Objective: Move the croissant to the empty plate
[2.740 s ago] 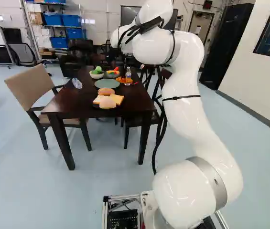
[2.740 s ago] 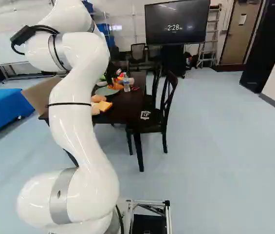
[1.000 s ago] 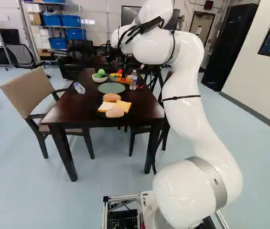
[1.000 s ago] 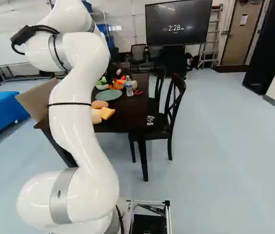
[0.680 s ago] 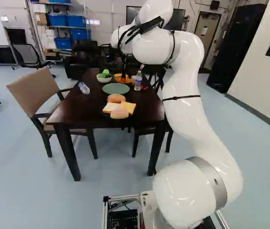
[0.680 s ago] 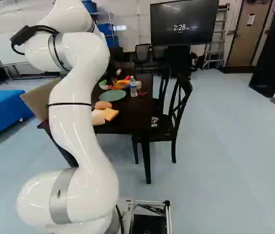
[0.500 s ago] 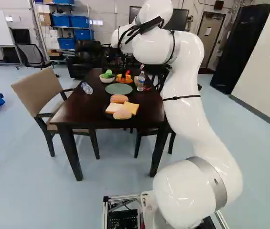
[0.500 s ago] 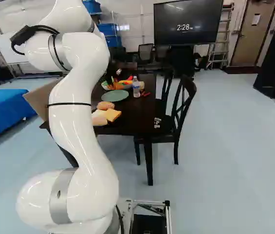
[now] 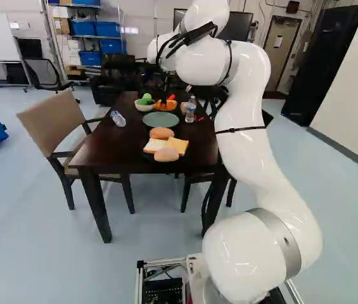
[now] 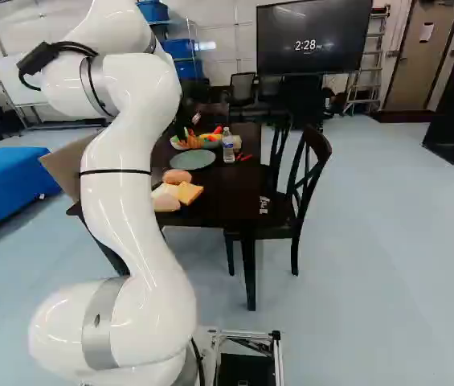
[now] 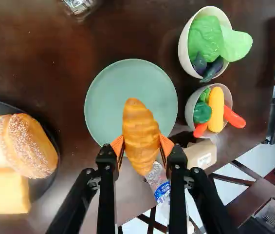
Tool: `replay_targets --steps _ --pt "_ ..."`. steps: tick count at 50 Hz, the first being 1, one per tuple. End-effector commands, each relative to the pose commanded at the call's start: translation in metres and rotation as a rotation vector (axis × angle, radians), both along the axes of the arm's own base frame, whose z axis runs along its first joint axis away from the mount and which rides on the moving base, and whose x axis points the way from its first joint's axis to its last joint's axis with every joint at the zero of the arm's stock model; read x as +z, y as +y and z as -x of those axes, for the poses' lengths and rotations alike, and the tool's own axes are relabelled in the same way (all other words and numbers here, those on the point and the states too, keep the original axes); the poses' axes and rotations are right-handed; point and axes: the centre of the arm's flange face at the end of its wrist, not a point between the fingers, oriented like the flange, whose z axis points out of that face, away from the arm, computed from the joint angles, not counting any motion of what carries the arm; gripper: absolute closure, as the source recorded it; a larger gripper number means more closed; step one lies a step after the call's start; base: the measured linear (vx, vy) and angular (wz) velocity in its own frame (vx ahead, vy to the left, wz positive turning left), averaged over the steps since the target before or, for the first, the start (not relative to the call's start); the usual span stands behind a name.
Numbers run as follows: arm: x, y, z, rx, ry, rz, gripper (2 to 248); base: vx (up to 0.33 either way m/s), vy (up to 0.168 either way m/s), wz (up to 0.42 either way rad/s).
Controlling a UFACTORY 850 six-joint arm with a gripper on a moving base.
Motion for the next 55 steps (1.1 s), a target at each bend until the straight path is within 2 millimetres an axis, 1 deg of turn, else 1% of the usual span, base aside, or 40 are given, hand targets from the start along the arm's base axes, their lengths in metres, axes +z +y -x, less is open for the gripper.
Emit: replay_targets --steps 15,40,55 --pt "0.000 0.000 0.000 0.000 0.000 0.000 135 0.035 0.024 -0.003" --pt "0.000 0.000 0.000 0.000 0.000 0.000 135 -0.001 0.000 0.000" --pt "-0.017 0.001 -0.005 0.000 0.022 0.004 135 0.000 0.000 0.000"
